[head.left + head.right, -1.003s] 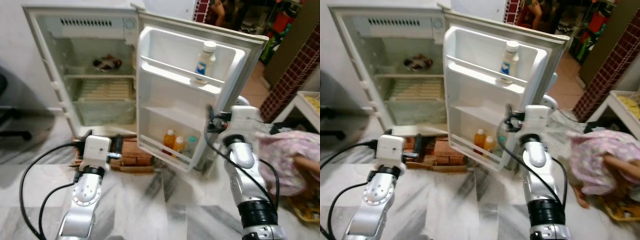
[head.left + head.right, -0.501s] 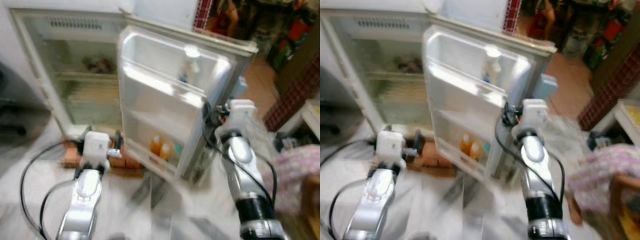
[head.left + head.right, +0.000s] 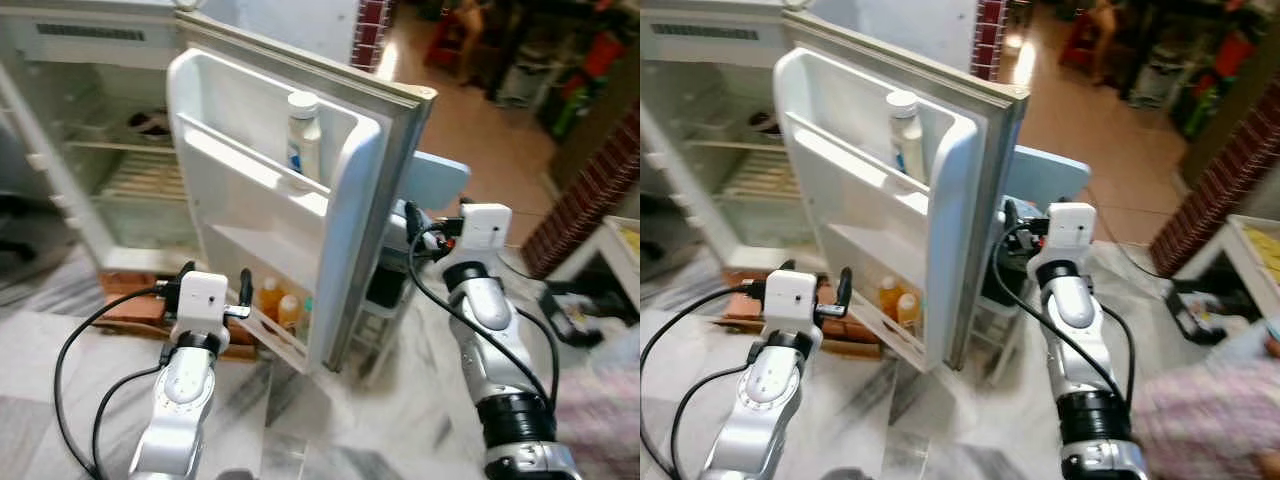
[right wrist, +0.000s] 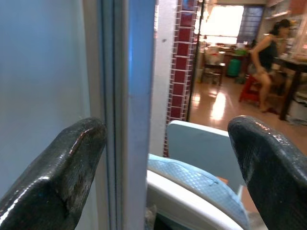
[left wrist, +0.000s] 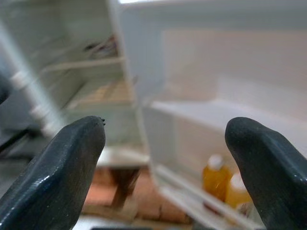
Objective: Restocking fridge
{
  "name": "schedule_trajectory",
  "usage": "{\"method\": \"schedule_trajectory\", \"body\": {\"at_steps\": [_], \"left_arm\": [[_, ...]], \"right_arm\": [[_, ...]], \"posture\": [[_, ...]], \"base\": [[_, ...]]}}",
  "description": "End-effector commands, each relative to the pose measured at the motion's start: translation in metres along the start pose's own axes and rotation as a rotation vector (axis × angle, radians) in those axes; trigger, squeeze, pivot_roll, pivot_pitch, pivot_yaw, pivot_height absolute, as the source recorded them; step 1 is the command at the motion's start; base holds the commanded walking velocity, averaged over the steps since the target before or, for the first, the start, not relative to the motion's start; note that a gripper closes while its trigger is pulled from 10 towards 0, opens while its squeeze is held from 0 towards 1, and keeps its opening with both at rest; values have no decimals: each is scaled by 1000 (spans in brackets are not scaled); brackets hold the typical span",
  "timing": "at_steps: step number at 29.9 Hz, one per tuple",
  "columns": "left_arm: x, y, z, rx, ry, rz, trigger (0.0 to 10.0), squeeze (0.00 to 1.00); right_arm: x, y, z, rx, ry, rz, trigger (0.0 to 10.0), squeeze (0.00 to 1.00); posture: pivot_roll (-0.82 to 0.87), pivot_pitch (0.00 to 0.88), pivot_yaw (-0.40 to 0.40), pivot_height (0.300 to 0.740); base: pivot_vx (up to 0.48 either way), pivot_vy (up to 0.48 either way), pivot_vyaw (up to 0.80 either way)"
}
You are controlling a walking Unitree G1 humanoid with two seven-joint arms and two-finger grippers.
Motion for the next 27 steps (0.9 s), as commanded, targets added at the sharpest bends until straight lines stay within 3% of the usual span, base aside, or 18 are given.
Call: {"method": "schedule_trajectory", "body": {"at_steps": [1, 6, 10, 17, 21, 22, 23, 25, 26, 27], "left_arm": [[-1, -14, -5, 60, -6, -11, 10000, 0], [-2, -34, -18, 122, -12, -10, 10000, 0], [-4, -39, -23, 139, -19, -4, 10000, 0], [-16, -47, -26, 182, -85, 0, 10000, 0], [-20, -49, -26, 188, -105, -2, 10000, 0], [-21, -49, -26, 188, -109, -1, 10000, 0], [-22, -50, -26, 189, -113, -1, 10000, 0], [-23, -50, -25, 191, -117, -2, 10000, 0], [-23, -50, -25, 192, -120, -1, 10000, 0], [-23, -50, -25, 192, -120, -1, 10000, 0]], "right_arm": [[-3, 7, 7, -24, -38, 10, 10000, 0], [-18, -1, 14, 40, -150, -31, 10000, 0], [-26, -18, 12, 119, -227, 36, 10000, 0], [-11, -16, 33, 143, -217, 161, 10000, 0], [25, -5, 46, 129, -14, 362, 10000, 0], [43, 5, 48, 108, 100, 455, 10000, 0], [61, 17, 47, 86, 228, 544, 10000, 0], [82, 30, 41, 83, 382, 677, 10000, 0], [103, 47, 30, 94, 555, 811, 10000, 0], [110, 53, 24, 98, 628, 840, 10000, 0]], "posture": [[99, 0, -64, 740], [111, 0, -72, 740], [116, 0, -77, 740], [118, 0, -76, 740], [119, 0, -76, 740], [119, 0, -76, 740], [120, 0, -77, 740], [121, 0, -77, 740], [121, 0, -77, 740], [121, 0, -77, 740]], "base": [[0, 0, 0], [0, 0, 0], [0, 0, 0], [0, 0, 0], [0, 0, 0], [0, 0, 0], [0, 0, 0], [0, 0, 0], [0, 0, 0], [0, 0, 0]]}}
Point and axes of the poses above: a point about 5 cm out from each wrist's last joint towards the gripper, its own z axis pointing out of the wrist towards the gripper, its own y axis along the axis of the wrist's last joint, x = y × z, the point moved 4 cm from there along z, pointing out of the wrist towards the gripper, and after that the axes turned 14 degrees about z, right-handed, at the moved point
